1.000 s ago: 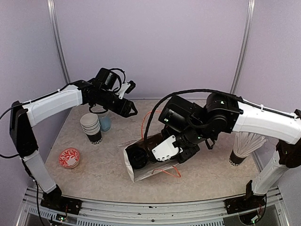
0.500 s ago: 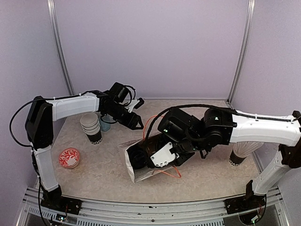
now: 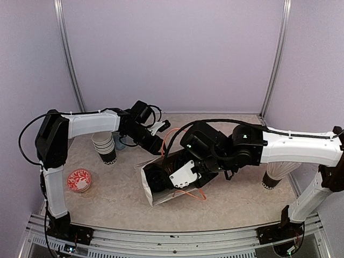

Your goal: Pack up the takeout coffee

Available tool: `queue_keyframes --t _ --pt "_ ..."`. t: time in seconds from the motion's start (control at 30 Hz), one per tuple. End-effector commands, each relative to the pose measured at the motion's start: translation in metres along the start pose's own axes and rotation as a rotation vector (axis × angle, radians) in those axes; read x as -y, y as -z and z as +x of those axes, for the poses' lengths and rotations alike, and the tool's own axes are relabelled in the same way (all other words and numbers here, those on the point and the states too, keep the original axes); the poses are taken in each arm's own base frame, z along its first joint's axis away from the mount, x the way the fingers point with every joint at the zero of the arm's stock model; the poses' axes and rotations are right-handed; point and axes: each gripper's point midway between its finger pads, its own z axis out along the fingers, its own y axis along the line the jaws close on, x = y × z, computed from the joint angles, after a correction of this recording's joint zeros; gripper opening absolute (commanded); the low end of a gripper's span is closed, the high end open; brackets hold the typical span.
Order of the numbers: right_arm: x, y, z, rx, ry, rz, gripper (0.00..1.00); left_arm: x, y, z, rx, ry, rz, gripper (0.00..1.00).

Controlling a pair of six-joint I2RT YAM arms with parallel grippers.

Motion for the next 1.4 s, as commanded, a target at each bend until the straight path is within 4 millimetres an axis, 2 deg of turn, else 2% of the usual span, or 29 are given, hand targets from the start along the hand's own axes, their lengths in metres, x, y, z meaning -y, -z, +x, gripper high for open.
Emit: queue_keyframes --t 0.0,0.27,0.93,1.37 --pt "0.003 -0.007 0.001 0.019 -0.033 -0.004 0.50 0.016 -0.006 0.000 -0.008 -0.036 0.070 0.57" --pt "0.001 -0.018 0.008 0.008 -0.049 -0.011 0.50 0.035 -0.010 0.009 -0.024 -0.073 0.118 0.57" --pt "-0.013 -0.044 0.008 -0.004 -0.039 -0.066 0.50 0.050 -0.003 0.003 0.010 -0.085 0.169 0.57" --pt "-0.014 -0.064 0.018 -0.056 -0.042 -0.071 0.49 0.058 -0.004 0.008 0.003 -0.093 0.197 0.57"
